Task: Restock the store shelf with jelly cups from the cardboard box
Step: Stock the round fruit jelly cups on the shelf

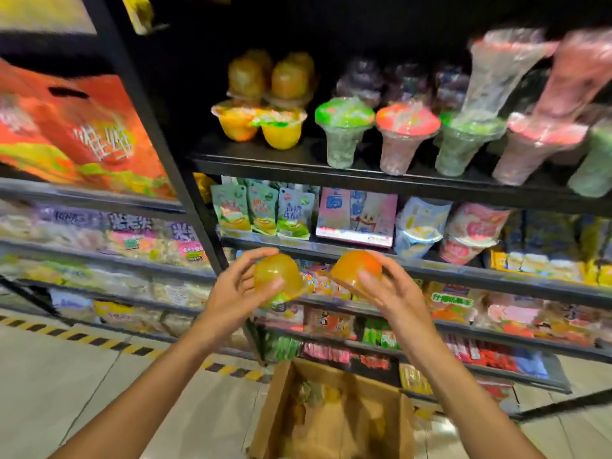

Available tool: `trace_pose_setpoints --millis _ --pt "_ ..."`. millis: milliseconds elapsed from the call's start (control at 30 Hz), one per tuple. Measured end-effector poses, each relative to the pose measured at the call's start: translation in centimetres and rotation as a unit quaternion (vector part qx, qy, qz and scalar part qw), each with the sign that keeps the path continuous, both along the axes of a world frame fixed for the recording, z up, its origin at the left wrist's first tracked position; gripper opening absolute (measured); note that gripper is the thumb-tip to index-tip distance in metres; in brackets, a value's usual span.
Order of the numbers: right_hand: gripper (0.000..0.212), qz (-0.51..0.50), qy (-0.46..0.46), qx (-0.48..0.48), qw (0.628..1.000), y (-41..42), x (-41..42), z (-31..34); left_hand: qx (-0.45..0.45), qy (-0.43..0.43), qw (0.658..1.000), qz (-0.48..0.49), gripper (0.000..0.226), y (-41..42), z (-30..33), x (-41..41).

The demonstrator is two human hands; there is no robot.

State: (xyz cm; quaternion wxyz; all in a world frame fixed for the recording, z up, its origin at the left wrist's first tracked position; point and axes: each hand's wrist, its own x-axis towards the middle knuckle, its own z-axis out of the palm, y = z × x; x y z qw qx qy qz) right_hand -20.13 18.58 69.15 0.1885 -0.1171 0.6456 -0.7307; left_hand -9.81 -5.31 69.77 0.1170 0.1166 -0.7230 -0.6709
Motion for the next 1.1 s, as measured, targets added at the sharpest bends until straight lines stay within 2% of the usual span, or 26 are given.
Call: trace_pose_setpoints --millis 100,267,500,667,767,900,1100 --pt "0.039 0.005 0.060 0.001 0.998 -2.7 -0.6 3.7 -0.019 0.059 0.998 -0.006 0.047 -2.7 3.1 -1.1" --pt "0.042 -0.012 0.146 -0.001 0.989 -7.2 -0.5 8.8 -0.058 0.142 0.987 -0.045 0.059 -7.9 8.2 -4.0" --pt "0.044 -0.065 0.225 0.007 0.972 -12.7 -0.9 13.4 -0.121 0.194 0.967 -0.115 0.048 -14.8 13.4 -7.0" --pt "0.048 -0.087 0.287 0.028 0.953 -15.5 -2.1 16.1 -0.151 0.231 0.956 -0.102 0.051 -17.0 15.6 -9.0" --pt "0.051 -0.093 0.321 0.076 0.939 -16.7 -3.4 17.8 -0.165 0.240 0.953 -0.084 0.052 -17.2 16.4 -9.3" --pt "0.063 -0.099 0.382 0.191 0.899 -18.1 -6.9 20.2 -0.194 0.241 0.948 -0.077 0.053 -17.6 17.3 -9.3" --pt "0.075 -0.072 0.384 0.373 0.842 -21.2 -12.6 20.6 -0.232 0.227 0.943 -0.067 0.052 -17.2 17.7 -9.4"
